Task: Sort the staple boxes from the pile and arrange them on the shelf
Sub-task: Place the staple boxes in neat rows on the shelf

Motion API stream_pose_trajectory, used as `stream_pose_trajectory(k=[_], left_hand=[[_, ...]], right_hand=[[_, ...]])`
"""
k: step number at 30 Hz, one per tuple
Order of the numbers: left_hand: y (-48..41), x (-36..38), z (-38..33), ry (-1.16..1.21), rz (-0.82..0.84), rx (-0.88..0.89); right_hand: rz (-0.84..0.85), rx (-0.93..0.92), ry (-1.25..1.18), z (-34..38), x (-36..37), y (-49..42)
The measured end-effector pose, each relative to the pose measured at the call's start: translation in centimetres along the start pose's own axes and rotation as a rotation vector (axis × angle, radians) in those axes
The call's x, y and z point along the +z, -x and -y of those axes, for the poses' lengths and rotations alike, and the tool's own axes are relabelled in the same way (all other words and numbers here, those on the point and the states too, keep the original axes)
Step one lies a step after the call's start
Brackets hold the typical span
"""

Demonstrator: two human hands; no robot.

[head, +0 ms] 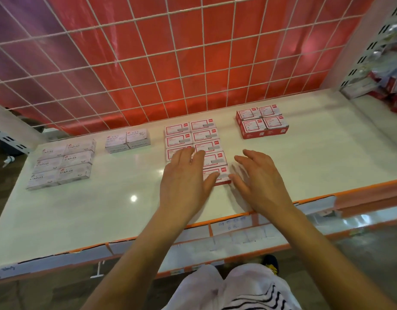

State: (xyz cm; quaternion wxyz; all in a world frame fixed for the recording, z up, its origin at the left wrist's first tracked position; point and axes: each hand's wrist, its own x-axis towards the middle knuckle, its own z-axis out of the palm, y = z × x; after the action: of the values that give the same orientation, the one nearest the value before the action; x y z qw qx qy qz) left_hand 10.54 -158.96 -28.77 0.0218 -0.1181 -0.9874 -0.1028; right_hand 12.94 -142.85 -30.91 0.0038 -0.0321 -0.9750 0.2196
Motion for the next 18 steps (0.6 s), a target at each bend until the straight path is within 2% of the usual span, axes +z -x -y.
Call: stream_pose_trajectory(k=[9, 18], left_hand=[[-2.3, 1.2, -7.0, -0.003, 0.073, 0.107], [-6.1, 3.3, -16.8, -0.013, 0.070, 0.265]], right_hand=[[-0.038, 0.051, -0.010, -4.8, -2.6, -0.1], [-0.125, 0.104, 0.024, -13.2, -6.7, -1.1]])
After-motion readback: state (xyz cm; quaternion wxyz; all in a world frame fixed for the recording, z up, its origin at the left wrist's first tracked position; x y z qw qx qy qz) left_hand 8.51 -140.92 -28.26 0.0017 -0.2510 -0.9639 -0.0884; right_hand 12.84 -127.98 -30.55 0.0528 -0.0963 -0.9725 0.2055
